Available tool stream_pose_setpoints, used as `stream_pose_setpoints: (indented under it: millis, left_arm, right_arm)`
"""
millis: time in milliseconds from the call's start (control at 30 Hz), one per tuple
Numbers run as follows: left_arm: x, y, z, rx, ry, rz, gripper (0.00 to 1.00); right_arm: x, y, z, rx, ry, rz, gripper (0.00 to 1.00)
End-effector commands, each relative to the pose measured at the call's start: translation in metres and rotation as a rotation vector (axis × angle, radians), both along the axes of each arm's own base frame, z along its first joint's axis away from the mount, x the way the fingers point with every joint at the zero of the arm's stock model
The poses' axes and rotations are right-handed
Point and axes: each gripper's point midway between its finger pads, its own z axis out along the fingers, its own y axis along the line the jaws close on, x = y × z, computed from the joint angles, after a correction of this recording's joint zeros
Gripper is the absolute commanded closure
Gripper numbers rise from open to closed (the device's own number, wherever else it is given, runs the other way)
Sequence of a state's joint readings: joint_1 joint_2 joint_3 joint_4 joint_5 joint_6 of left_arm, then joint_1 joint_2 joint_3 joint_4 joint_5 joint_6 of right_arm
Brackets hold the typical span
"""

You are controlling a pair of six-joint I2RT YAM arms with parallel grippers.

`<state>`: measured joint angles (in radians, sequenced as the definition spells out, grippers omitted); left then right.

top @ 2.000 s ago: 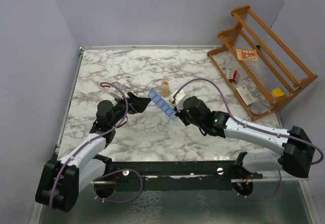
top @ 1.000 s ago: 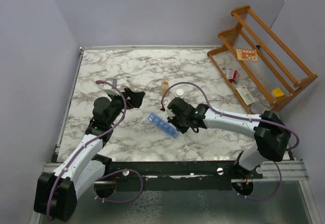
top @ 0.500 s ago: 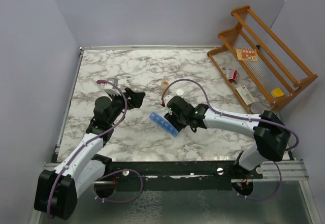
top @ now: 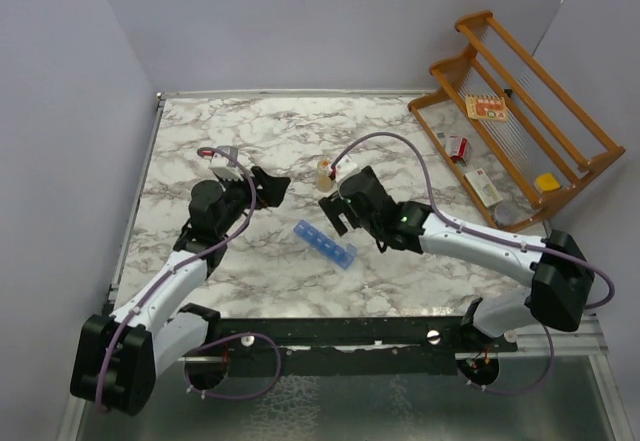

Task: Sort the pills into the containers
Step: Pick up the pill bottle at the center of the board.

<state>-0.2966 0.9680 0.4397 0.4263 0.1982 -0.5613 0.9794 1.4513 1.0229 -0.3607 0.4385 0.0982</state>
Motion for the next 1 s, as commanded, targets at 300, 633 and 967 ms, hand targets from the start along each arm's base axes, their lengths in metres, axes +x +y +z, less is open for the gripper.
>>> stream_pose_setpoints:
  millis: [300, 633, 967]
  left_arm:
    - [0.037, -0.036, 0.024, -0.13, -0.012, -0.159, 0.01]
    - [0.041, -0.021, 0.03, -0.041, -0.105, -0.09, 0.04]
    - [0.024, -0.025, 0.027, -0.051, -0.102, -0.138, 0.09]
  right_arm:
    - [0.073, -0.006, 0.073, 0.317, -0.268, -0.054, 0.15]
    - [0.105, -0.033, 0.053, 0.303, -0.226, -0.134, 0.25]
    - [0.114, -0.017, -0.005, 0.253, -0.104, -0.117, 0.27]
